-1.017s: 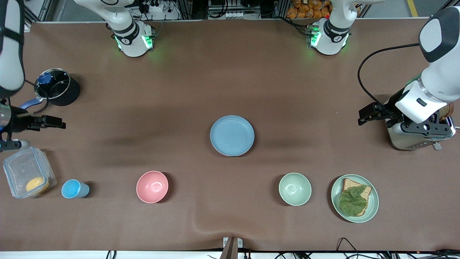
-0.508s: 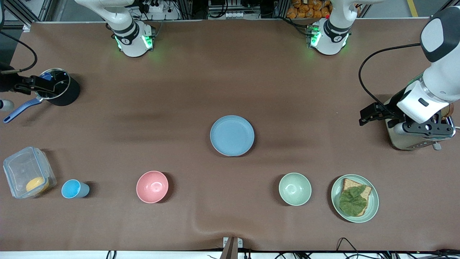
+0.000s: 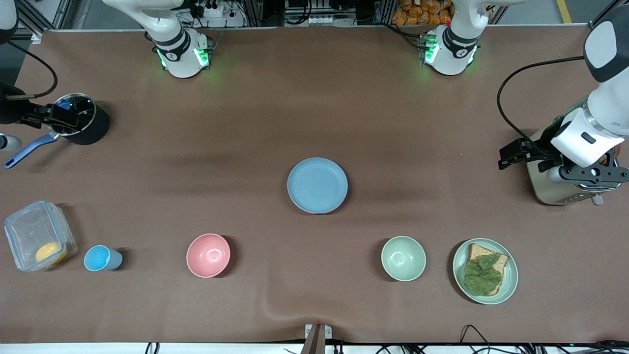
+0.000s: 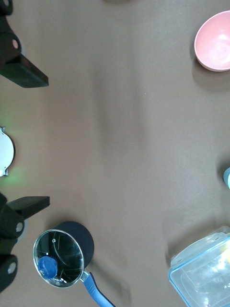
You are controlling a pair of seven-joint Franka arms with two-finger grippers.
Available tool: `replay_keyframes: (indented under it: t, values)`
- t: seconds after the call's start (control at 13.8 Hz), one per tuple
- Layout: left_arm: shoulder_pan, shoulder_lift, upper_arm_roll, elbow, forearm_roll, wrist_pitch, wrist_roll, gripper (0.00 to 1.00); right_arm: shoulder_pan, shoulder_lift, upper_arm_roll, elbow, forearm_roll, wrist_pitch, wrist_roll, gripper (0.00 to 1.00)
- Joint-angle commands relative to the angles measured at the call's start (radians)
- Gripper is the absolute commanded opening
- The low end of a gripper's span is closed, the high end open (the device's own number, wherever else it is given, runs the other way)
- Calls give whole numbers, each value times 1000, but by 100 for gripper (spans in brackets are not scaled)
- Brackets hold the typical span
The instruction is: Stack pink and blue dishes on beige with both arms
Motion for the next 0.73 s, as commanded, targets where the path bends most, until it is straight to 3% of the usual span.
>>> replay_keyframes:
  t: [0.0,0.65]
  values:
    - [0,3,-3,25,24,-26,-22,100,-10,14,25,32,-16,-7,3,100]
    - [5,3,-3,23,17,-26,-25,100,-7,19,28,32,-13,-7,6,100]
